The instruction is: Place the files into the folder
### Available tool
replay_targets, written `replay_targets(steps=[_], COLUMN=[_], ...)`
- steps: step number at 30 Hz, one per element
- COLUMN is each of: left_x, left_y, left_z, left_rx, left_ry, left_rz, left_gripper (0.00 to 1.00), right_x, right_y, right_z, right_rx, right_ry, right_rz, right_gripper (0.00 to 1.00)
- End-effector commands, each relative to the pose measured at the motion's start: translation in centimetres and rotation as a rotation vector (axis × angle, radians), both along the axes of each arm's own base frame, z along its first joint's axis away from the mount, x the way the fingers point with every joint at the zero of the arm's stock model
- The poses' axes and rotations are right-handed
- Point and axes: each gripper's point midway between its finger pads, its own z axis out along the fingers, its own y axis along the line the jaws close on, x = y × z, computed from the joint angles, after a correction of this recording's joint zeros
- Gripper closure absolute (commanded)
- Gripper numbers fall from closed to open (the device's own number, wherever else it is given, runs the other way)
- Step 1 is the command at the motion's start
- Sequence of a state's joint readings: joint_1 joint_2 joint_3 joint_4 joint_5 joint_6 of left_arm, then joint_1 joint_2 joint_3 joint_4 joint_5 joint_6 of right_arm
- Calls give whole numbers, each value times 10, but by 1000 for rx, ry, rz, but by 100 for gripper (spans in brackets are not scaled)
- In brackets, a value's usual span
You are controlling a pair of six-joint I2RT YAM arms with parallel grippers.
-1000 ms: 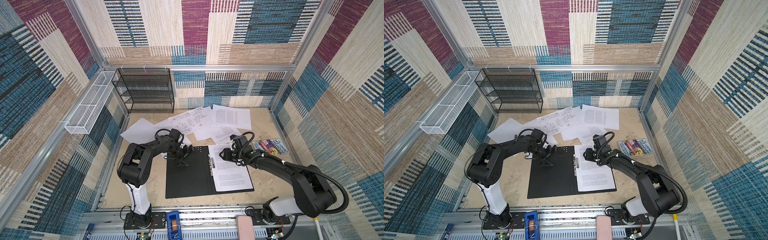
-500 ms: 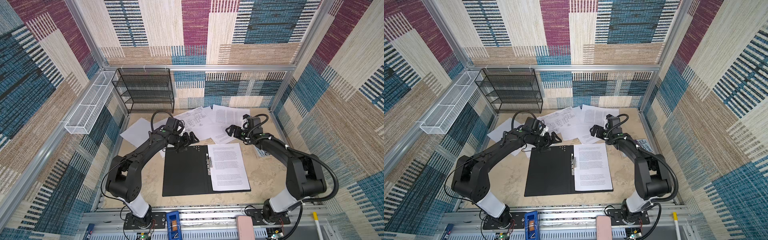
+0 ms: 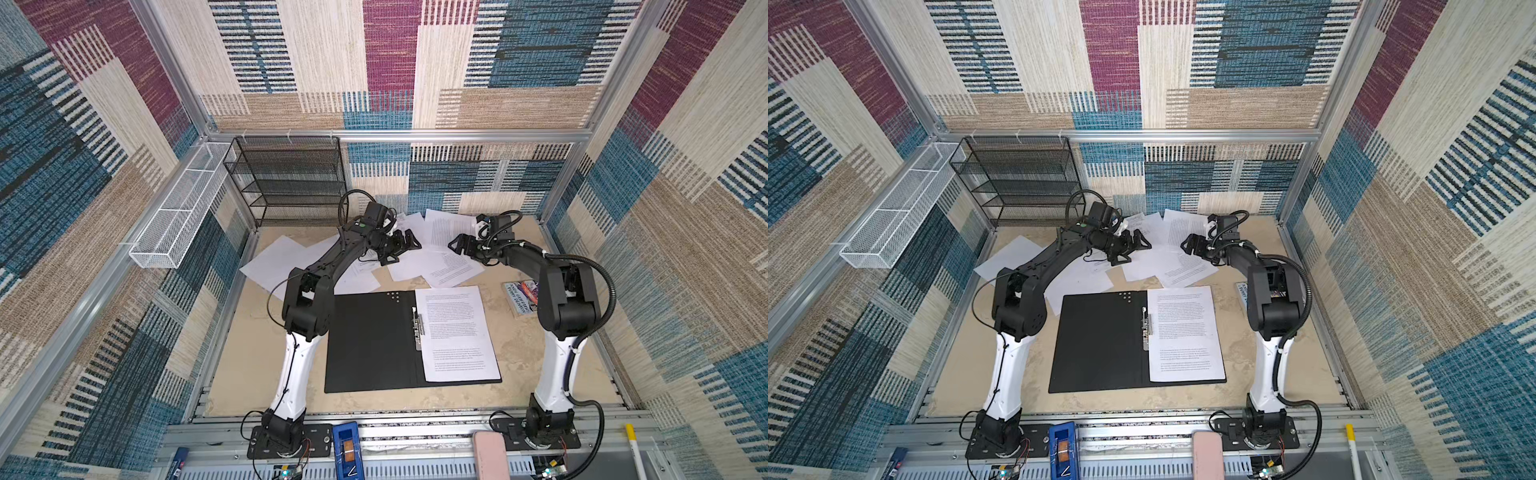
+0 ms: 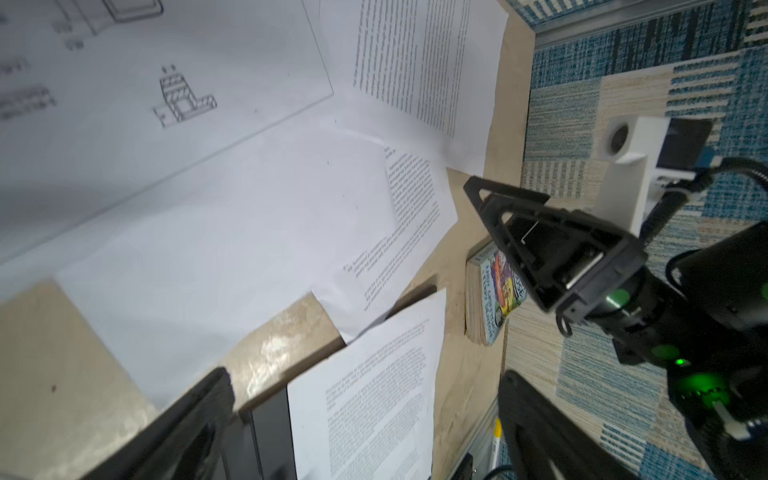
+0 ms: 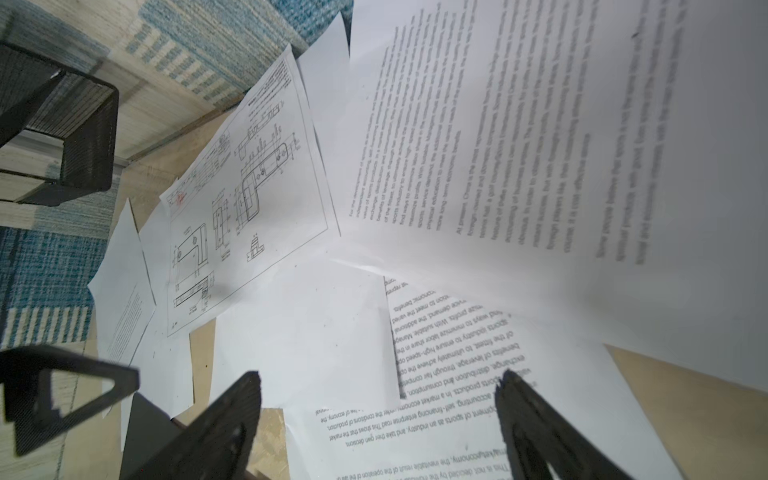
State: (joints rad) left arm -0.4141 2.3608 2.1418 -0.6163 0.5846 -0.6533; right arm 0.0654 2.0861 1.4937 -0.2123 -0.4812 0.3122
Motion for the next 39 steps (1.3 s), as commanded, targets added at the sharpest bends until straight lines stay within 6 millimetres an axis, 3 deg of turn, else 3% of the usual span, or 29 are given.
replay_targets(steps=[1,9,10,18,21,27,32,39], left_x=[4,11,10,4,1,-5,-8,-11], left_y=[-1,15,18,42,50,62,66,73], left_z=[-18,-61,-67,-93,-100,-115,-120,-125], left_rx=[31,58,62,95,106,148,158,165], left_ry=[36,102,110,172,207,238,249,265], left_rz=[-41,-19,-16,20,33,53,56,67], left_gripper=[1,1,1,1,0,0,0,0], right_x=[-4,-1,6,16,13,3,-2,-7], right_y=[21,60,63,56,62,85,89,103], right_z=[2,-24,-20,-36,-42,-44,-44,-17], right_rx=[48,59,53,-13,7,46,75,299], right_ry=[-12,22,7,28,59,78,115,121], right_rz=[89,193,197,158,183,239,221,256], right_gripper=[9,11,12,13,15,16,16,13])
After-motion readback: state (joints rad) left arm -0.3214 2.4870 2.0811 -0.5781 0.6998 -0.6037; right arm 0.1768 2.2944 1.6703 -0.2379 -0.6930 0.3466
